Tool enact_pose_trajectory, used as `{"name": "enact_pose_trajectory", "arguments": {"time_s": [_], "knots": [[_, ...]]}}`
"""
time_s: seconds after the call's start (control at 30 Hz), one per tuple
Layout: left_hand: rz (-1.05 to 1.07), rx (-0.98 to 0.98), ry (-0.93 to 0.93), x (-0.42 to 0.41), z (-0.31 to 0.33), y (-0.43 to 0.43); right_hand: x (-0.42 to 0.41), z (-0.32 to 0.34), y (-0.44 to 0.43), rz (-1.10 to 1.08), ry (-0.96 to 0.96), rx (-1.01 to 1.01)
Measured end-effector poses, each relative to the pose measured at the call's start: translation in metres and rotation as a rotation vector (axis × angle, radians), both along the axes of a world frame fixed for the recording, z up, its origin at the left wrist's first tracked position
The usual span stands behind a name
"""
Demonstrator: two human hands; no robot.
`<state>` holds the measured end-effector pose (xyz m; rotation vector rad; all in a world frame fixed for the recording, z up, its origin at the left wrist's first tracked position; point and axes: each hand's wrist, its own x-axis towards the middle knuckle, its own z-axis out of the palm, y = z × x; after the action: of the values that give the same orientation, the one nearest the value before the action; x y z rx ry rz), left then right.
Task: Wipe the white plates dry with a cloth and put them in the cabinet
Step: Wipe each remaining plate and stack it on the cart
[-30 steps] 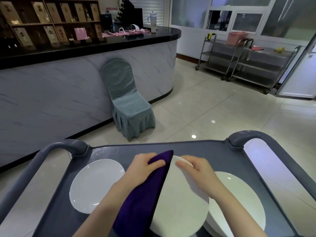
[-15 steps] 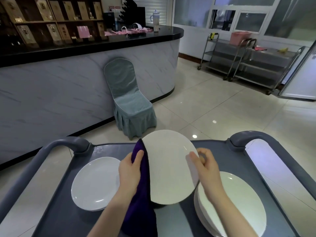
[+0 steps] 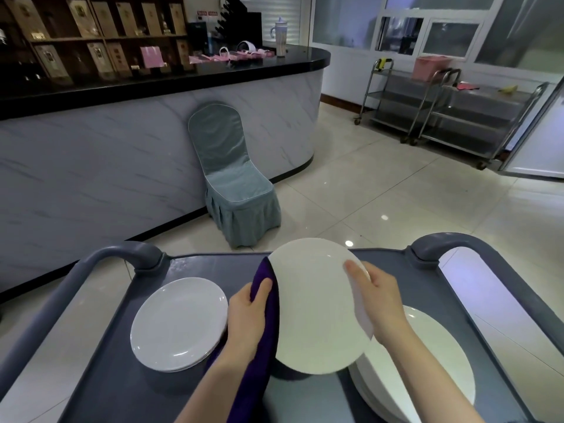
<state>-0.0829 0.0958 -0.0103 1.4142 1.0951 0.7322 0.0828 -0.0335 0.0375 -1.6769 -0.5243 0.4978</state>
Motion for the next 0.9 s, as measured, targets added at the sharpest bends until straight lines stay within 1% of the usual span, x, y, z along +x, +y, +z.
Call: {"name": "enact_pose_trajectory", "arguments": {"time_s": [0.07,0.1,0.2,0.23,0.27,0.3,0.33,0.4,0.47,0.5,0.57,0.67,0.73,0.77,0.8,0.83,0.9], "knots": [[-0.062,0.114,0.062,-0.001,0.005,0.010,-0.001,-0.001,-0.003,0.061,-0.067,-0.042],[-0.147,0.186,0.084,0.000,0.011,0.016,0.000,0.001,-0.004,0.138,-0.121,-0.077],[-0.503,0.382,0.200,0.009,0.027,0.026,-0.006,0.007,0.002,0.417,-0.308,-0.212],[-0.583,0.412,0.227,0.011,0.029,0.026,-0.008,0.006,0.003,0.467,-0.333,-0.228],[-0.601,0.415,0.228,0.012,0.029,0.026,-0.008,0.006,0.003,0.476,-0.340,-0.221],[-0.553,0.390,0.200,0.010,0.026,0.024,-0.006,0.006,0.002,0.443,-0.332,-0.195],[-0.449,0.344,0.154,0.008,0.022,0.022,-0.003,0.006,0.001,0.368,-0.302,-0.149],[-0.204,0.179,0.043,0.000,0.007,0.013,0.000,0.001,-0.003,0.163,-0.157,-0.038],[-0.087,-0.028,-0.048,-0.005,-0.006,0.002,-0.004,-0.005,-0.004,0.032,-0.021,0.022],[-0.075,-0.069,-0.047,-0.006,-0.010,-0.001,-0.006,-0.008,-0.005,0.027,-0.006,0.013],[-0.143,0.004,0.031,-0.007,-0.010,0.006,-0.006,-0.011,-0.007,0.117,-0.060,-0.060],[-0.414,0.213,0.127,-0.003,0.007,0.022,-0.001,-0.002,-0.002,0.379,-0.229,-0.217],[-0.564,0.292,0.195,0.005,0.018,0.027,-0.004,0.004,0.005,0.495,-0.287,-0.261],[-0.574,0.302,0.197,0.007,0.021,0.029,-0.003,0.007,0.008,0.498,-0.283,-0.253],[-0.538,0.292,0.177,0.008,0.024,0.030,-0.001,0.011,0.010,0.463,-0.269,-0.226],[-0.458,0.260,0.139,0.008,0.025,0.031,0.002,0.013,0.011,0.391,-0.247,-0.186],[-0.200,0.119,0.003,0.009,0.019,0.031,0.002,0.010,0.015,0.145,-0.143,-0.060]]}}
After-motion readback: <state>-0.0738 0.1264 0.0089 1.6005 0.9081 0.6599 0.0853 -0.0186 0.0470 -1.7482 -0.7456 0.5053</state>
